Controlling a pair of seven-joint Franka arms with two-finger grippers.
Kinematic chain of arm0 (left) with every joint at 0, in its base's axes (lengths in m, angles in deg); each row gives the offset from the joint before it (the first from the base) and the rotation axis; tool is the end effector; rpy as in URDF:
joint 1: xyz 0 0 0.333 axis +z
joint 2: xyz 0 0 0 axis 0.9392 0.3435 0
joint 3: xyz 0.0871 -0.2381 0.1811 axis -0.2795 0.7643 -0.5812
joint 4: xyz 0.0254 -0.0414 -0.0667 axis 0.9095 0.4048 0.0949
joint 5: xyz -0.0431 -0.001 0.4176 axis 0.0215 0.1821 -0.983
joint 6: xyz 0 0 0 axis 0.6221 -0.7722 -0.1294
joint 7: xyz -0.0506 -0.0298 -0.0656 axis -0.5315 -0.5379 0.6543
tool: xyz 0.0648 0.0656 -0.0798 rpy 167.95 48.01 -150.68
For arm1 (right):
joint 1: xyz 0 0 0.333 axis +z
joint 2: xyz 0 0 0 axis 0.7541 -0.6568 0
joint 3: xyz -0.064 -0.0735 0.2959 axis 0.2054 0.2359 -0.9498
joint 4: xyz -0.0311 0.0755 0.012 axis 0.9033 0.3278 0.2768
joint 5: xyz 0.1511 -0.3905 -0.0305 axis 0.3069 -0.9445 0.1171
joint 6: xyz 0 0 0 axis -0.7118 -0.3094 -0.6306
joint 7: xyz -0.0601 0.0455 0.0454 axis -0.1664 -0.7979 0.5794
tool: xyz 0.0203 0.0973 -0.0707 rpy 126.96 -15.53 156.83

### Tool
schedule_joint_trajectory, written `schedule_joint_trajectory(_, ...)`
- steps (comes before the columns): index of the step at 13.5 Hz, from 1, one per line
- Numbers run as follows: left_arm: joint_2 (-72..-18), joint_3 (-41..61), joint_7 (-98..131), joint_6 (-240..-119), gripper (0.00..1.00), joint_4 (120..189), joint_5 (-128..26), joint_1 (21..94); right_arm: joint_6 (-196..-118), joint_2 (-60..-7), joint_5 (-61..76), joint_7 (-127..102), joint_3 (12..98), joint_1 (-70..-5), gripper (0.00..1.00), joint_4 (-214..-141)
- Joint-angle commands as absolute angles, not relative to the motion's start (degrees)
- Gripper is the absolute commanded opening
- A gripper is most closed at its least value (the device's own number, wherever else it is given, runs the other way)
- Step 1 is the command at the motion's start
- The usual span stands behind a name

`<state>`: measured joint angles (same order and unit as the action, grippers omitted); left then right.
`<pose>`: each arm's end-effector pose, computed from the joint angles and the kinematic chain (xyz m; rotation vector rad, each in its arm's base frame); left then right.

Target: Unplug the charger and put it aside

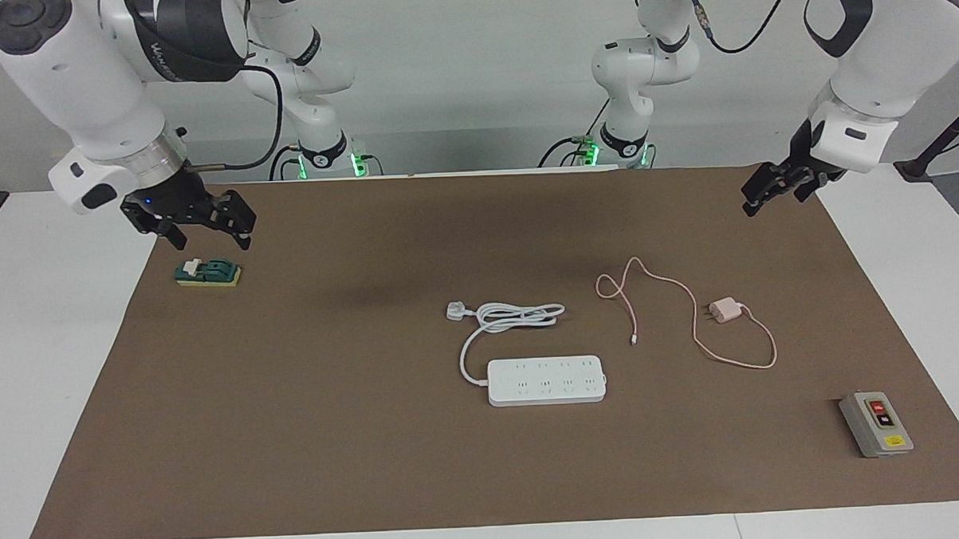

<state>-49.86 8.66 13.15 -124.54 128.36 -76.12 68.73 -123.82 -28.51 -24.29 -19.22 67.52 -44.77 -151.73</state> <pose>0.5929 -0.0315 0.6072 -3.1206 -0.2517 0.1195 0.6249 -0.0092 0.5968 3.1063 -0.0056 -0.0953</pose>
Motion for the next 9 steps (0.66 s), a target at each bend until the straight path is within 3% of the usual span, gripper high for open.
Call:
schedule_joint_trajectory(1, -54.6, 8.2, 10.2, -125.4, 1.0, 135.5, -74.4, 68.8, -124.4, -22.8, -27.4, -13.3, 62.0, -50.1, 1.0, -158.3)
schedule_joint_trajectory(5, -57.5, 8.3, 9.6, -126.7, 1.0, 139.7, -73.9, 69.8, -125.4, -18.0, -27.4, -12.7, 56.7, -57.2, 1.0, -163.6)
schedule_joint_trajectory(9, -58.1, 8.2, 9.3, -130.3, 1.0, 141.1, -73.8, 70.1, -133.5, -13.7, -27.4, -13.1, 56.2, -58.3, 1.0, -171.1)
